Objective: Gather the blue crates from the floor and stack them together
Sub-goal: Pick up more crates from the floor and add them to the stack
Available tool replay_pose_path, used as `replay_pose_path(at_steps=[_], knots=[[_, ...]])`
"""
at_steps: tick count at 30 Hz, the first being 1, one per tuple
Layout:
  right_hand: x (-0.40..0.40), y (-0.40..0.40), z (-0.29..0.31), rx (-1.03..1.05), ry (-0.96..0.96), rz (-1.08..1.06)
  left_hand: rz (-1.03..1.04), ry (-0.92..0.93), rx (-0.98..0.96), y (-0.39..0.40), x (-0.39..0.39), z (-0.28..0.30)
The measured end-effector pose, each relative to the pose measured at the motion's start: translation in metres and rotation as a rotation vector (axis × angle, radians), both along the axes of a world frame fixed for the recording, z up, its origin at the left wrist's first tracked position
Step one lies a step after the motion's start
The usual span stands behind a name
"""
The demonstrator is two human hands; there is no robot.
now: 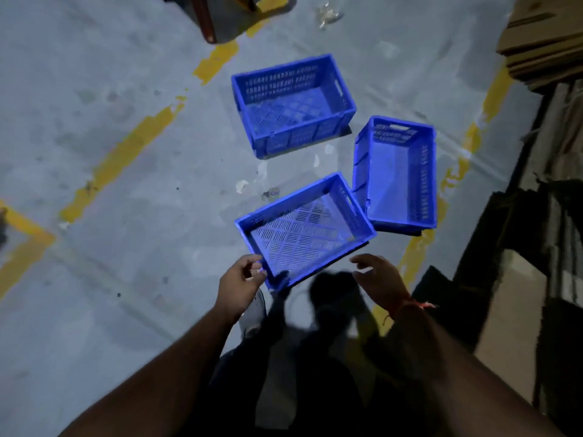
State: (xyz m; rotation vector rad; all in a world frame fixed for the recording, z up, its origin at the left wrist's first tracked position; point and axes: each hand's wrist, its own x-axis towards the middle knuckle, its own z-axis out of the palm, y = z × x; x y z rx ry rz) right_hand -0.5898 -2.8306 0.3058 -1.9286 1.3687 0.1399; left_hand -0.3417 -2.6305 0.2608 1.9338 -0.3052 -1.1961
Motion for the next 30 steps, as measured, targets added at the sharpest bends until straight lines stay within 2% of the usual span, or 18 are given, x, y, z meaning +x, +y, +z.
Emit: replay_pose_path(at_steps=[3,7,15,21,24,26,30], knots=[[0.005,-0.054,-0.054,-0.002,0.027,0.051,0.012,-0.102,0.051,-0.027,-0.006,-0.040],[0.013,-0.115,-0.136,0.022,0.060,0.161,0.076,-0.151,0.165,-0.052,-0.006,-0.112],[0.028,-0.202,-0.289,0.041,0.091,0.265,0.183,-0.267,0.225,-0.065,-0.013,-0.235],[0.036,-0.233,-0.352,-0.054,0.131,0.349,0.238,-0.267,0.332,-0.065,-0.015,-0.302],[0.032,-0.251,-0.369,-0.067,0.114,0.304,0.283,-0.197,0.340,-0.062,-0.015,-0.331],[0.030,-0.264,-0.375,-0.107,0.114,0.301,0.293,-0.154,0.293,-0.063,-0.016,-0.346],[0.039,-0.281,-0.381,-0.263,0.206,0.486,0.356,-0.027,0.159,-0.077,-0.016,-0.361]])
